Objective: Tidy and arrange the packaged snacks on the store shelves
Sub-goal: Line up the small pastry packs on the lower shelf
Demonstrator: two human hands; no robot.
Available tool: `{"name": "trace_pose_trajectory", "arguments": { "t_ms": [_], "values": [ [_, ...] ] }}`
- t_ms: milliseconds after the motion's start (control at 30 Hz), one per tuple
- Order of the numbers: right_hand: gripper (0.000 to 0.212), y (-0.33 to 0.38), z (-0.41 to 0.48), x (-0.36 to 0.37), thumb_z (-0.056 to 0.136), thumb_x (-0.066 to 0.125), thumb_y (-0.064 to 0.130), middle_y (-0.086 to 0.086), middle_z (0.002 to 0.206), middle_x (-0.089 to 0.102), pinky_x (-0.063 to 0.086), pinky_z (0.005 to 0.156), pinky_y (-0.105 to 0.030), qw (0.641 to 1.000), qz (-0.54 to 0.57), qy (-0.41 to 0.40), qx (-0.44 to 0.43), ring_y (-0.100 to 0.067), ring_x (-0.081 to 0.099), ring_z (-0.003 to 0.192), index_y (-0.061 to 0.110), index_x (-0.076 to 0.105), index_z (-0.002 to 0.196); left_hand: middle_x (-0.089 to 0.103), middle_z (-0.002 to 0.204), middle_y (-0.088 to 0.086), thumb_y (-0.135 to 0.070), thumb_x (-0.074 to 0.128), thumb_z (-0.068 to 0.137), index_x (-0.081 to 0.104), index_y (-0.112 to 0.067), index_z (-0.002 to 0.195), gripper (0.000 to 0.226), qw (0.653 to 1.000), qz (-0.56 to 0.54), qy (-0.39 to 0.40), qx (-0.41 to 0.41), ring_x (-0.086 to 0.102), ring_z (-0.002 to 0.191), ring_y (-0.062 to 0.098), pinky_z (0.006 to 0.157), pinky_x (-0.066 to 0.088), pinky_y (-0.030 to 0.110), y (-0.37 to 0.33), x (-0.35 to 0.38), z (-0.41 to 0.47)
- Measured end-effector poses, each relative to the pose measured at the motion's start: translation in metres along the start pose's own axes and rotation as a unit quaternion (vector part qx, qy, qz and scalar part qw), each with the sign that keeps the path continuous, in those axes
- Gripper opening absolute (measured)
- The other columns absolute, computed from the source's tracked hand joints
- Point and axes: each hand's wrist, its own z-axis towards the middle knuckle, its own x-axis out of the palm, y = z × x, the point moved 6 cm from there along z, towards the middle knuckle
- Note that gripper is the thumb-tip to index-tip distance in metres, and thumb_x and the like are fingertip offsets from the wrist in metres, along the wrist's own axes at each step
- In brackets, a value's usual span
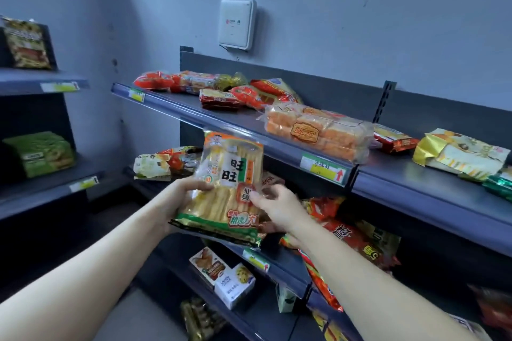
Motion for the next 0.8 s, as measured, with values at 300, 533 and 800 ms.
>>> {"name": "trace_pose_trajectory", "arguments": {
  "t_ms": [300,533,800],
  "values": [
    [0.013,-0.043,0.081,0.033,0.087,0.065,0.007,-0.013,0.098,0.067,0.057,0.062,-0.035,0.986,0.111,-0.047,0.111,-0.024,0.067,0.081,0.006,0.055,0.096,0.061,0.120,0.004,-0.040,0.093,0.038,0.047,-0.020,0.130,0.105,0.982,0.182,0.006,-0.056,0.062,0.107,0.030,0.061,0.056,0.038,0.032,-0.055,0.090],
    [0.010,-0.073,0.137,0.049,0.094,0.058,0.015,-0.011,0.086,0.064,0.053,0.063,-0.030,0.975,0.135,-0.057,0.168,-0.020,0.063,0.070,0.007,0.055,0.098,0.064,0.100,0.006,-0.002,0.074,0.079,0.041,-0.011,0.141,0.071,0.983,0.163,-0.031,-0.077,0.066,0.060,0.017,0.040,0.048,0.024,0.051,-0.085,0.159],
    [0.032,-0.141,0.214,0.051,0.094,0.058,0.018,-0.022,0.120,0.056,0.055,0.068,-0.035,0.923,0.250,-0.128,0.262,-0.028,0.059,0.088,0.005,0.047,0.121,0.057,0.088,0.000,0.002,0.071,0.081,0.044,-0.011,0.138,0.065,0.976,0.180,-0.048,-0.110,0.065,0.048,0.007,0.038,0.049,0.023,0.082,-0.106,0.214]
  ]
}}
